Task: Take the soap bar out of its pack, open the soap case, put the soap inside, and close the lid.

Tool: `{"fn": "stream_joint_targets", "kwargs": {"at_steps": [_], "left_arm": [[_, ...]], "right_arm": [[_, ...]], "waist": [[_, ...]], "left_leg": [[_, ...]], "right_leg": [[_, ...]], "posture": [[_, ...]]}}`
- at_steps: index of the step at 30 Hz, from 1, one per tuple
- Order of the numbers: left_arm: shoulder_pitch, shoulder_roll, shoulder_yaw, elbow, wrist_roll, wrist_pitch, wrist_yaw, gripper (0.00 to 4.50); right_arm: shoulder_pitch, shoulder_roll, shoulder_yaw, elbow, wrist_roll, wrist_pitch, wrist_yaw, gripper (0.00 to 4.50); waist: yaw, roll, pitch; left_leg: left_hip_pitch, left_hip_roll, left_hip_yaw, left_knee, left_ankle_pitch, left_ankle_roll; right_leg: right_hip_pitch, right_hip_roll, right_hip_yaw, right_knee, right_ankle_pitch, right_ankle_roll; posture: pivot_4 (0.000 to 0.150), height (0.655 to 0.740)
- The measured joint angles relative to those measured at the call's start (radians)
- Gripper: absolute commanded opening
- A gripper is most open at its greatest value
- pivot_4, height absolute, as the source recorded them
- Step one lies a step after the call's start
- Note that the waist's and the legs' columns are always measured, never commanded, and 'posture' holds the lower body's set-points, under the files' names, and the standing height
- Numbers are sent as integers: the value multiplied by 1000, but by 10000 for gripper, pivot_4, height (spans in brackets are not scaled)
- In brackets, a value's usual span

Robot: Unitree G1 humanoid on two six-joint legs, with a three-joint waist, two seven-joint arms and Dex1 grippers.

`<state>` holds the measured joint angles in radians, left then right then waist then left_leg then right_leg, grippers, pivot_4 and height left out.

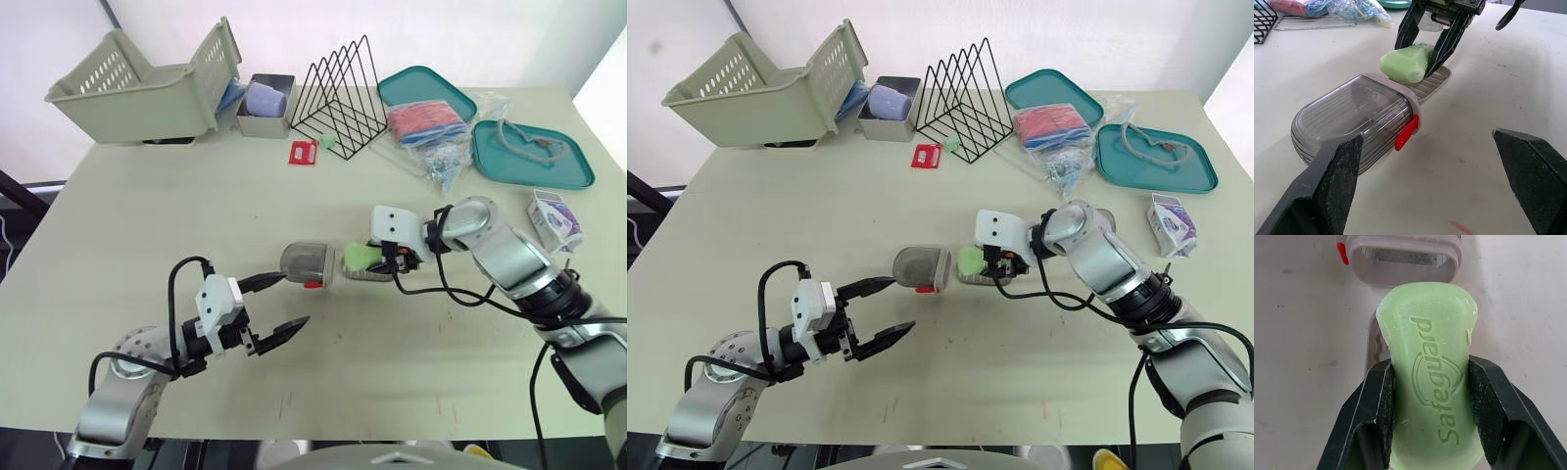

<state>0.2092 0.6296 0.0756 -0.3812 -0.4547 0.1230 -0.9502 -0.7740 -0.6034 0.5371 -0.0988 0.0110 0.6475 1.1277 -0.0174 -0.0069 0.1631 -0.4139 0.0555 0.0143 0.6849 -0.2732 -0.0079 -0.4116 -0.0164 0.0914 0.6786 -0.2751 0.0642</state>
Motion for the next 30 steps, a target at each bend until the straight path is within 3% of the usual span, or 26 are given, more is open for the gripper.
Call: {"fn": "stream_joint_targets", "kwargs": {"at_steps": [1,4,12,16,23,30], "left_arm": [[0,0,0,0,0,0,0,45000],[0,0,0,0,0,-1,0,45000],[-1,1,0,0,2,-3,-2,45000],[-9,3,-3,0,15,-11,-7,45000],[-89,22,-5,47,29,-31,-31,45000],[-218,48,-11,116,39,-24,-64,45000]], "right_arm": [[0,1,0,0,-1,0,1,29945],[0,2,0,0,-3,1,2,44738],[5,1,-20,-18,15,14,2,44738],[92,-11,-214,-78,153,23,4,44738],[456,-54,-562,-71,384,-206,105,44738],[680,-32,-735,179,464,-618,298,44738]], "waist": [[0,0,0],[0,0,0],[0,0,0],[7,0,0],[4,-2,0],[1,-2,0]], "left_leg": [[0,0,0,0,0,0],[0,0,0,0,0,0],[0,0,0,0,0,0],[-1,0,0,0,0,0],[0,0,-1,-1,0,0],[1,0,0,0,0,0]], "right_leg": [[0,0,0,0,0,0],[0,0,0,0,0,0],[0,0,0,0,0,0],[1,0,-1,-1,0,0],[1,0,-1,-1,0,0],[1,0,0,0,0,0]], "posture": [[1500,7400],[1500,7400],[1500,7400],[1500,7400],[1500,7400],[1500,7400]]}}
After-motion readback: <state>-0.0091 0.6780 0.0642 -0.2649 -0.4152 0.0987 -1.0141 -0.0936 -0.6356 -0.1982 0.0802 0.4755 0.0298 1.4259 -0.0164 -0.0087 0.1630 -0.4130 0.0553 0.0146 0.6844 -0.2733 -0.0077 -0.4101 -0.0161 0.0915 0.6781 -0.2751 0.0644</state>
